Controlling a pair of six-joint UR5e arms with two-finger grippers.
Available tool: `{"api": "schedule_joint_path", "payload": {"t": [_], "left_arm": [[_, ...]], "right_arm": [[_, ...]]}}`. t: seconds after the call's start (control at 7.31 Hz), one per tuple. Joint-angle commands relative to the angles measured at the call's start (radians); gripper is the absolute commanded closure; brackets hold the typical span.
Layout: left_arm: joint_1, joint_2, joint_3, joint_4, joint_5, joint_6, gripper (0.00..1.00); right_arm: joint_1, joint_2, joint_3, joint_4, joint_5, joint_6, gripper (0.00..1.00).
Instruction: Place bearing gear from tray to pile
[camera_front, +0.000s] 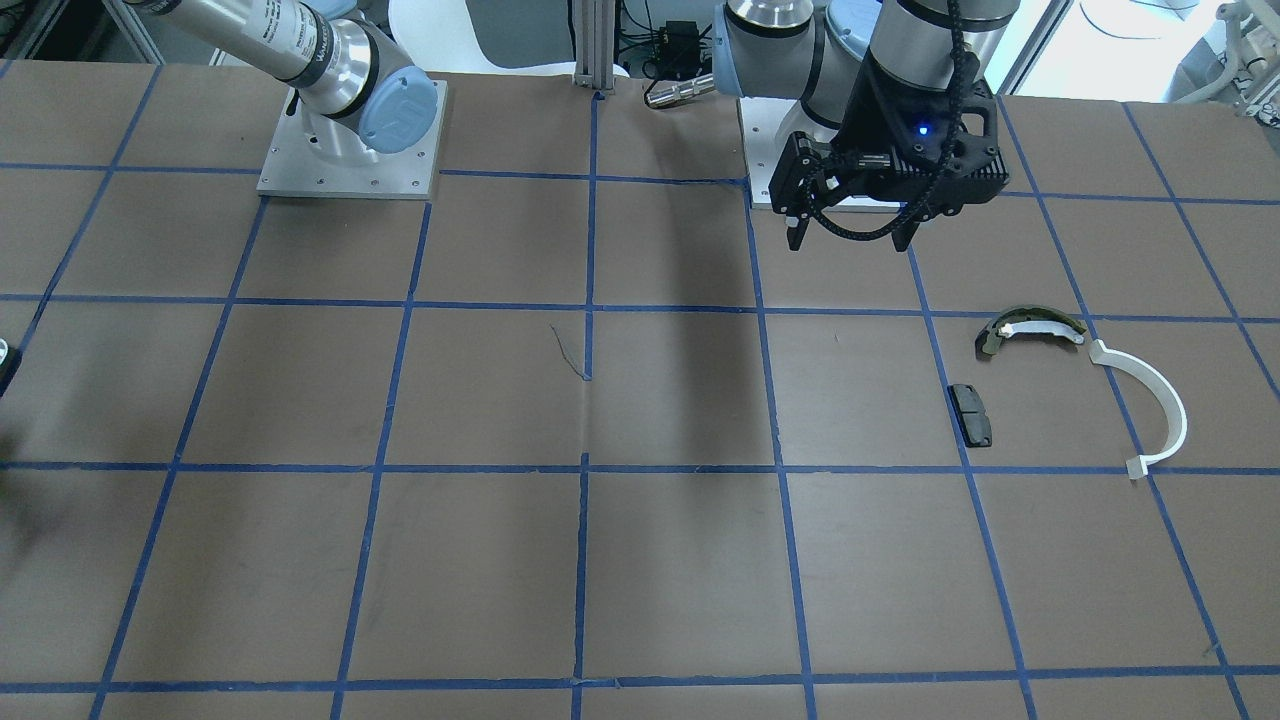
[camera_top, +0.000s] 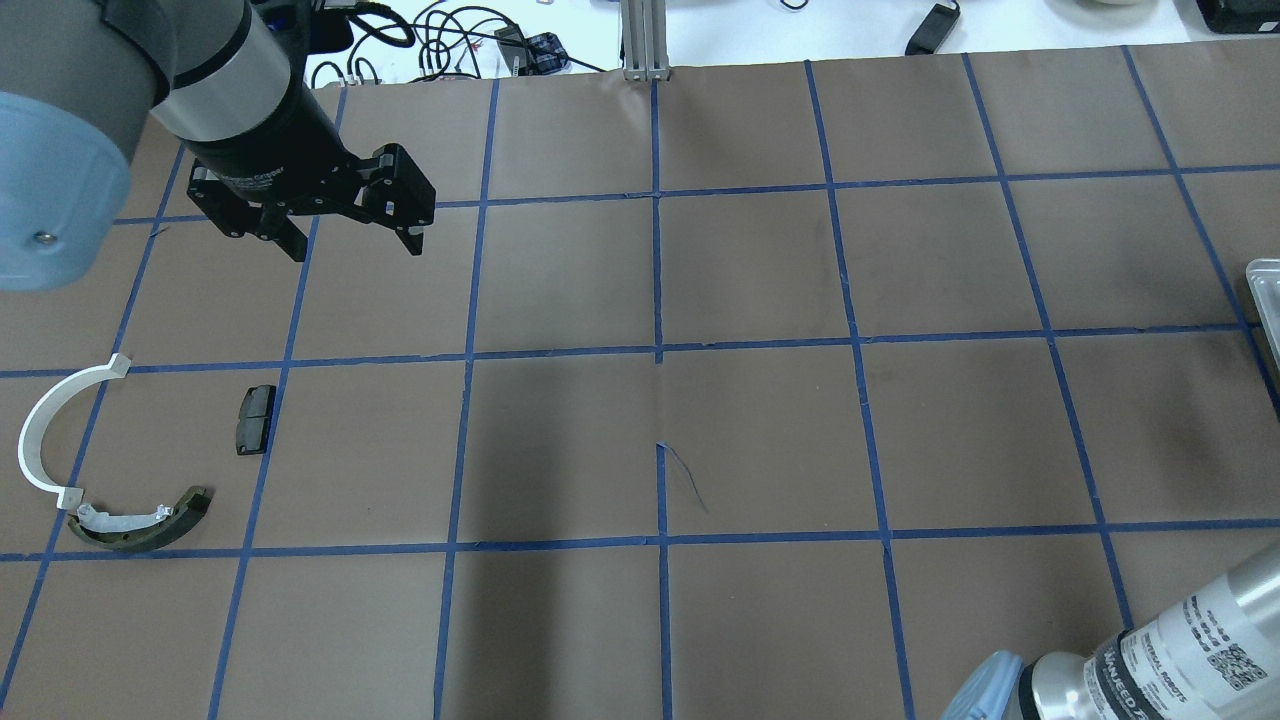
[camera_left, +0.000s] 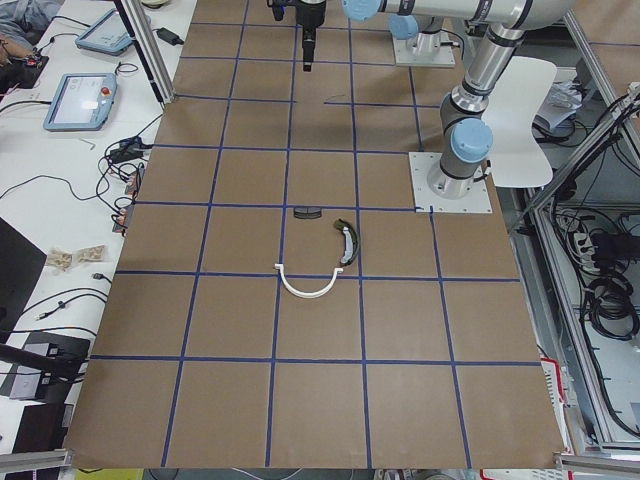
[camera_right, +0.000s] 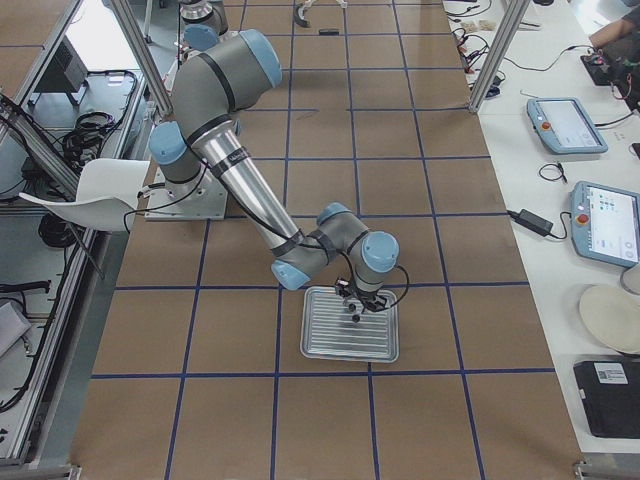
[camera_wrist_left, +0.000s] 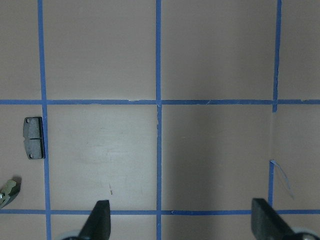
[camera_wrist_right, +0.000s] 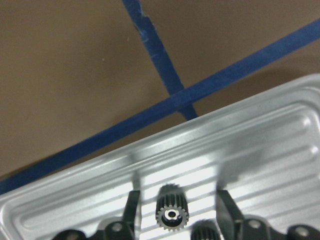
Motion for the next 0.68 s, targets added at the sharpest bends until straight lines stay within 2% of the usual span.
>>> {"api": "schedule_joint_path", "payload": {"t": [0.0, 0.27, 0.41, 0.55], "left_arm": [[0.001, 0.0, 0.0, 0.0, 0.001, 0.0, 0.0], [0.001, 0.0, 0.0, 0.0, -0.001, 0.0, 0.0], [0.001, 0.001, 0.0, 0.0, 0.001, 0.0, 0.0], [0.001, 0.002, 0.002, 0.0, 0.001, 0.0, 0.0]], "right_arm": [[0.0, -0.001, 0.0, 0.004, -0.047, 0.001, 1.0], [0.0, -0.022, -0.013, 0.024, -0.064, 0.013, 1.0], [0.005, -0.069, -0.01, 0.041, -0.055, 0.024, 1.0], [0.014, -0.125, -0.006, 0.126, -0.048, 0.134, 1.0]]}}
